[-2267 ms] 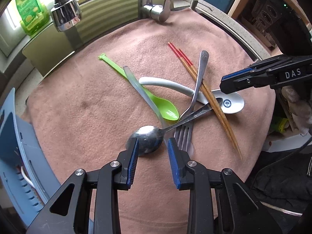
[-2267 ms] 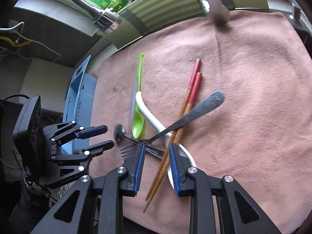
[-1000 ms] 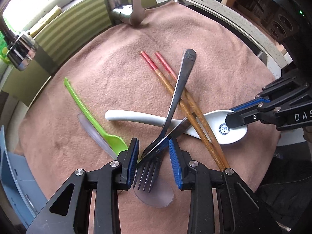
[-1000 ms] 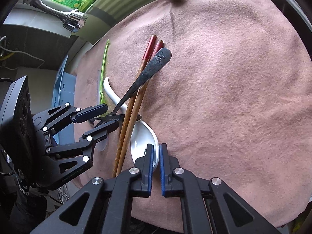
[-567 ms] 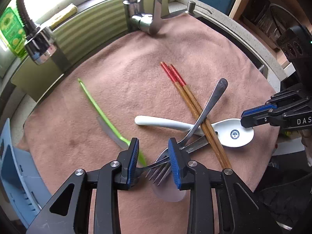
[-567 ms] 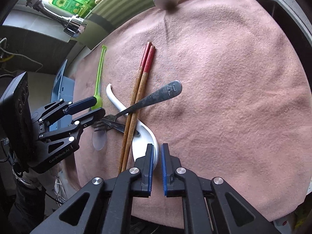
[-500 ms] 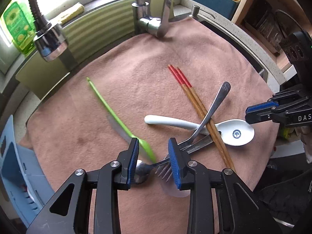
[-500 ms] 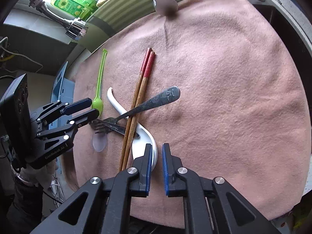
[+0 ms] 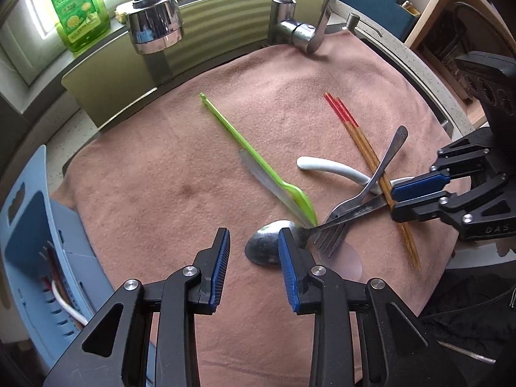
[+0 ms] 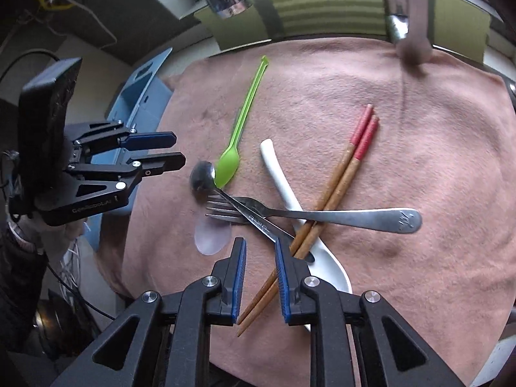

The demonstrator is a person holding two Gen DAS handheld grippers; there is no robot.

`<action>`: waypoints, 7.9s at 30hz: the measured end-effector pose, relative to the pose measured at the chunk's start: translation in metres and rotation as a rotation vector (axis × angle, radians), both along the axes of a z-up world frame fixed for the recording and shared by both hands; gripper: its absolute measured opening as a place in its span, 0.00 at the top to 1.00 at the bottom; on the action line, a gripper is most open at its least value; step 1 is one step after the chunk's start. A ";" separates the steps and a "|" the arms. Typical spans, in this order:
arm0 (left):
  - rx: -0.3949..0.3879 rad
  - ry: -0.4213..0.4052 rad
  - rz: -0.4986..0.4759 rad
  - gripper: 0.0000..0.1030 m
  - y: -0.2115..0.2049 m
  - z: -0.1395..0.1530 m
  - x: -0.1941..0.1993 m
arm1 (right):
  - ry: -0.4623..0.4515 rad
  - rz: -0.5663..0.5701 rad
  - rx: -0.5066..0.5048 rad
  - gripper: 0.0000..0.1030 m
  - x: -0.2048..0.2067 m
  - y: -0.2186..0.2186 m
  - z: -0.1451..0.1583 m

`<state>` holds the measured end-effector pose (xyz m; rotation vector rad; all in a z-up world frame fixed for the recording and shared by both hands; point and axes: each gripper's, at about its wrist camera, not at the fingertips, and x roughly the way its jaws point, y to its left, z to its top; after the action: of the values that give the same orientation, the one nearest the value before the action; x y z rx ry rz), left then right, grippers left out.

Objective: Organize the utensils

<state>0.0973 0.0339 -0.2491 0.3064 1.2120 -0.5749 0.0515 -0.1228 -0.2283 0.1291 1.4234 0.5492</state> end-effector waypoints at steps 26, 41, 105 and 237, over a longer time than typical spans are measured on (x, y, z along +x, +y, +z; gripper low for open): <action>0.029 0.025 -0.038 0.72 -0.020 -0.021 0.032 | 0.060 0.386 -0.159 0.89 0.005 0.078 -0.027; 0.151 0.080 -0.235 0.72 -0.034 -0.040 -0.009 | 0.044 0.209 -0.094 0.91 0.024 0.050 -0.032; 0.037 0.132 0.004 0.95 0.053 -0.031 0.020 | 0.030 -0.051 0.101 0.83 0.053 0.025 -0.013; -0.013 0.128 -0.038 0.91 0.025 -0.033 -0.004 | 0.242 -0.529 0.330 0.92 0.091 -0.009 -0.034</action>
<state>0.0928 0.0586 -0.2818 0.2849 1.3274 -0.6428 0.1426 -0.1318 -0.2619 0.8345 1.4455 0.3278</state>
